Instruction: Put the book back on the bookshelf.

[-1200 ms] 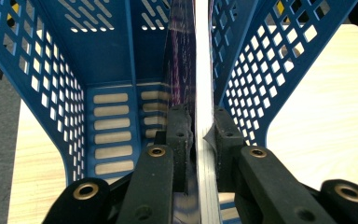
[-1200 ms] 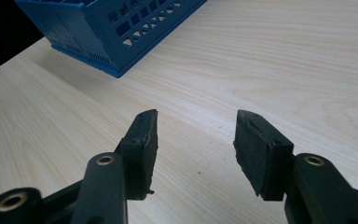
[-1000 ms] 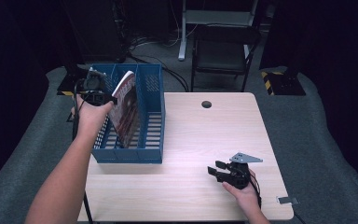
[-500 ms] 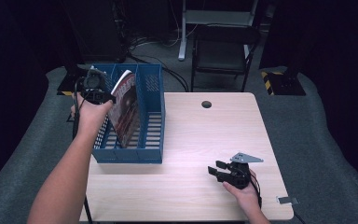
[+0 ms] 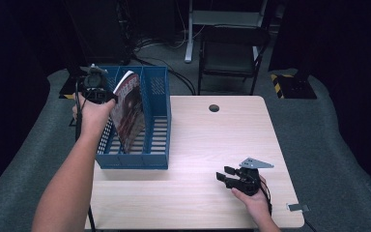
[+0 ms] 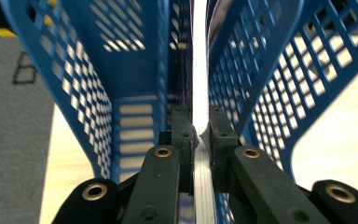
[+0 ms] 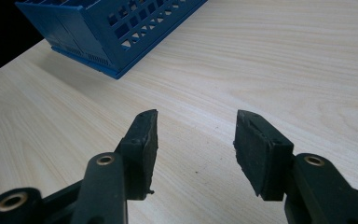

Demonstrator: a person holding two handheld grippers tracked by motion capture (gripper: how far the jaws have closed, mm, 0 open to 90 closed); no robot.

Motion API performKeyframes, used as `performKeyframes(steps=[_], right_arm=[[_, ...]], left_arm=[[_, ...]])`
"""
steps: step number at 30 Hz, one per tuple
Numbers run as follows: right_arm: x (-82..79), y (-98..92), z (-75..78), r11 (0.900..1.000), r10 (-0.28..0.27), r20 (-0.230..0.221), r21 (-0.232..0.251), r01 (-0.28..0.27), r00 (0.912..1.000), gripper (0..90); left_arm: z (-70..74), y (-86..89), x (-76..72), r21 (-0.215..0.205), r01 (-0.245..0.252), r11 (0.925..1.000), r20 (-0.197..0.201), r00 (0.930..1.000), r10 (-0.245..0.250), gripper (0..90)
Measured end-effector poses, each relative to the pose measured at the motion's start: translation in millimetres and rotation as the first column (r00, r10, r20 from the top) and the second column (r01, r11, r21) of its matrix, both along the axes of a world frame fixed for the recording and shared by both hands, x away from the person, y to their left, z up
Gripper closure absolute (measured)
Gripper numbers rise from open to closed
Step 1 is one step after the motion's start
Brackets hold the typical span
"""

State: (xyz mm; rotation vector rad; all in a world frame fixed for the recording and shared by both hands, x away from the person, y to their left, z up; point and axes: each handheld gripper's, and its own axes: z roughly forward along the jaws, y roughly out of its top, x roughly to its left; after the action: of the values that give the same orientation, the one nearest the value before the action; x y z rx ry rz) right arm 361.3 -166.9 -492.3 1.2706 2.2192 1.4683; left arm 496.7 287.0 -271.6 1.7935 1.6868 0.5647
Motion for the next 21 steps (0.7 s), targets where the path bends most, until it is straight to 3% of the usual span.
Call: performKeyframes(steps=[8,12,21], right_arm=[[0.0,-1.7,0.6,1.000,-0.001,0.000,0.000,0.001,1.0000,49.0],[0.2,-2.3,0.3,1.000,-0.003,-0.002,0.004,0.004,1.0000,49.1],[-0.1,-0.9,-0.3,1.000,0.002,-0.011,-0.005,-0.002,0.9999,49.1]], left_arm=[[3.9,3.2,4.7,-0.011,-0.032,0.9994,0.054,0.9980,0.032,84.3],[5.0,2.7,6.8,-0.011,-0.042,0.9991,0.063,0.9971,0.042,84.3],[-6.9,0.7,9.5,-0.003,-0.056,0.9985,0.091,0.9943,0.056,84.4]])
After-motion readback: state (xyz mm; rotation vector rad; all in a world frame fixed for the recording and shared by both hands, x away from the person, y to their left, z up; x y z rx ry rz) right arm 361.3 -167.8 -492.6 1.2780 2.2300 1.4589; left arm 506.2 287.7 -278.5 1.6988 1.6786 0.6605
